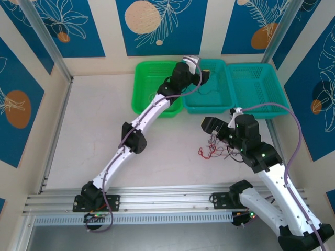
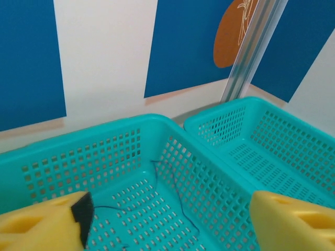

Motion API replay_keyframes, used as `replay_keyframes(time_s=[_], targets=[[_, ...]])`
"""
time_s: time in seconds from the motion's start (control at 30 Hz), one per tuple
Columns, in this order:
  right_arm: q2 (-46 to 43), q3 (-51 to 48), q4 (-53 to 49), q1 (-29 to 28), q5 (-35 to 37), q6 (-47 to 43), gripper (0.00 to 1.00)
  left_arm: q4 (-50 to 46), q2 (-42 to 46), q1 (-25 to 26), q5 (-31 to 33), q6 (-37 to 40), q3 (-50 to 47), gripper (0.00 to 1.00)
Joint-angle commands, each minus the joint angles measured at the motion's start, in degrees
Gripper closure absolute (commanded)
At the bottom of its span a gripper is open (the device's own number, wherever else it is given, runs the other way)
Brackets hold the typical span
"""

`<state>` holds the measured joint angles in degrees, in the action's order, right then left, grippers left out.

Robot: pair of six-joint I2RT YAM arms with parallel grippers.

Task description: Untangle the cables

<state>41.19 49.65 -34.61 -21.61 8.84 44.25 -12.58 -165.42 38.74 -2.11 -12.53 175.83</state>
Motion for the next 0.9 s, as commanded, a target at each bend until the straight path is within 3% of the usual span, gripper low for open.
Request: replay_keyframes(time_s=[0.0,0.17,0.33,0.53,0.7,0.87], targets=[[1.5,0.4,-1.2,1.9,-3.4,-1.0,0.00,-0.4,5.7,-1.1,-2.3,0.8,0.6,0.12],[3.5,-0.1,-1.6,5.4,-5.7,-0.7,0.01,-0.3,15.9,-3.7,-6.3,-2.3,-13.5,0.06],[5.8,-1.6,-3.3,9.6,-7.3,-0.9,0.00,-9.5,29.4,-3.7,-7.5,8.1,-23.3,0.08],[11.7,-3.1,-3.1,12.7,-8.6,-1.5,0.00,-15.6,43.9,-3.4,-9.5,9.0,-35.6,0.08],[16.6,-4.1,-2.5,13.4,-10.5,-2.3,0.01,-0.8,62.2,-2.6,-9.3,6.1,-65.1,0.08],[20.2,-5.3,-1.9,13.6,-8.3,-1.5,0.02,9.9,74.9,-1.8,-7.3,0.6,-87.8,0.08]])
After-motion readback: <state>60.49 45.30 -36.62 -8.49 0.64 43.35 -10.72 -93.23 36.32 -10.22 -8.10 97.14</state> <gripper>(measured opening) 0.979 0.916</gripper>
